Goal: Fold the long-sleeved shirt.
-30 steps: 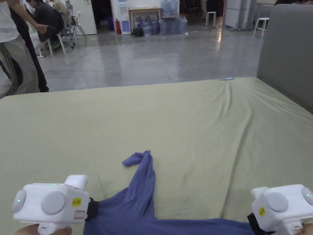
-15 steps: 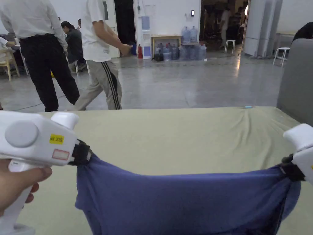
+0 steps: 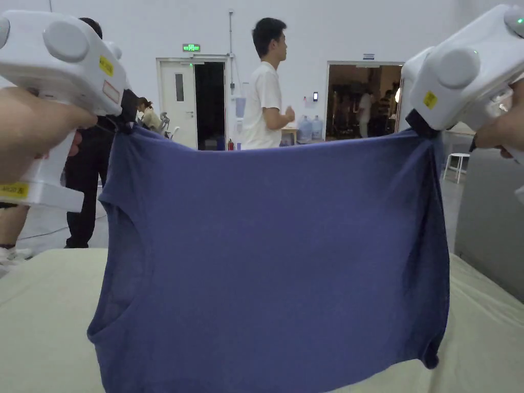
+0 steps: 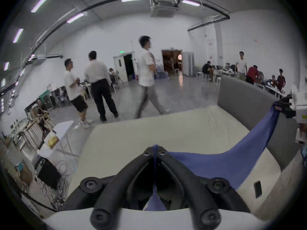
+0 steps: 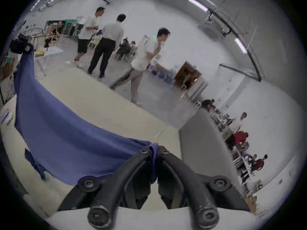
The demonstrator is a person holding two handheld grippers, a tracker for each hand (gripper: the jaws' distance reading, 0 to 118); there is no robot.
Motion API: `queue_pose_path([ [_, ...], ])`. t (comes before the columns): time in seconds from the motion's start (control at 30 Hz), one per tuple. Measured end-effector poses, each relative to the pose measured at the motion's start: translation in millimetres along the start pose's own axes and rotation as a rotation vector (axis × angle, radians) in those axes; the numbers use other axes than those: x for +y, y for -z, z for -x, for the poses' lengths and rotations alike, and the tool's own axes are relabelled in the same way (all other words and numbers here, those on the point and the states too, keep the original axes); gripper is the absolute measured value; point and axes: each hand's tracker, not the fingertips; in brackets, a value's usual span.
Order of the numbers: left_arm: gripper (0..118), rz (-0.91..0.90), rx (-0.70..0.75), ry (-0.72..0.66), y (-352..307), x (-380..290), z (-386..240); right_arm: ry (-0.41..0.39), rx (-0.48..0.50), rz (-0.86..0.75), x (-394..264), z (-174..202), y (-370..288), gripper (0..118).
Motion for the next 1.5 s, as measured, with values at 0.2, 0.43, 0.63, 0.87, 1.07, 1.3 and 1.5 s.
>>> queue_pose_path([
  [0.2, 0, -0.090, 0.023, -0.133, -2, 67, 10, 0.041, -0.080, -0.081, 49, -28, -2, 1],
  [0.43, 0, -0.199, 0.053, -0.051, -16, 83, -8, 0.042, -0.157, -0.137, 64, -40, 4, 1],
  [0.63, 0, -0.090, 0.043, -0.010, 14, 51, -8, 0.036, -0.102, -0.101, 25, -17, 36, 1],
  [0.87, 0, 0.269, -0.013, 0.081, 67, -103, -30, -0.067, 0.069, 0.093, -105, 69, 95, 1],
  [1.07, 0, 0.469, -0.090, 0.138, 66, -231, -36, -0.112, 0.217, 0.212, -225, 131, 84, 1],
  [1.3, 0, 0.609, -0.210, 0.178, -18, -354, -21, -0.088, 0.344, 0.268, -347, 165, 6, 1],
  [1.5, 0, 0.723, -0.281, 0.177, -95, -451, -17, -0.096, 0.418, 0.322, -431, 203, -71, 1],
])
